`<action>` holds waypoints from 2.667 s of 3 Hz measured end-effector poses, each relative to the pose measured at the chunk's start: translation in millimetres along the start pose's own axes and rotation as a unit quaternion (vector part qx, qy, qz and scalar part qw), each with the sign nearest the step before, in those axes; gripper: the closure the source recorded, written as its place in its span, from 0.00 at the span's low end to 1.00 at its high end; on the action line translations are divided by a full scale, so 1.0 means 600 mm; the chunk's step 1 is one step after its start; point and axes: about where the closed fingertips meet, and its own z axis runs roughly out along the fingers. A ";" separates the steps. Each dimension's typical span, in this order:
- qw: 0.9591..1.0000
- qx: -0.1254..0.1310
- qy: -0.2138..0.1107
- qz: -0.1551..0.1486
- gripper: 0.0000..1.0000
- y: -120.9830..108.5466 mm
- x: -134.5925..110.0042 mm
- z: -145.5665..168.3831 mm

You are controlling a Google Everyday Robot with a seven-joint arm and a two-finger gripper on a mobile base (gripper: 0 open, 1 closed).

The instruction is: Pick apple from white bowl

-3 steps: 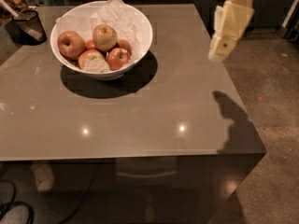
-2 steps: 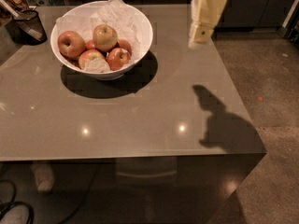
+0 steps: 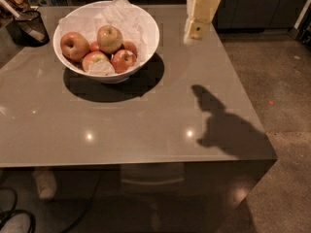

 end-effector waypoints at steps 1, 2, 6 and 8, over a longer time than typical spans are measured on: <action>1.000 0.000 -0.016 -0.025 0.00 -0.040 -0.045 0.026; 0.998 -0.005 -0.026 -0.059 0.00 -0.079 -0.104 0.054; 0.994 0.022 -0.078 -0.075 0.09 -0.171 -0.185 0.135; 0.994 0.000 -0.087 -0.072 0.09 -0.189 -0.196 0.194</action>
Offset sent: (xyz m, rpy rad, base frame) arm 0.0749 0.1113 0.0188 -0.0381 0.0014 0.2188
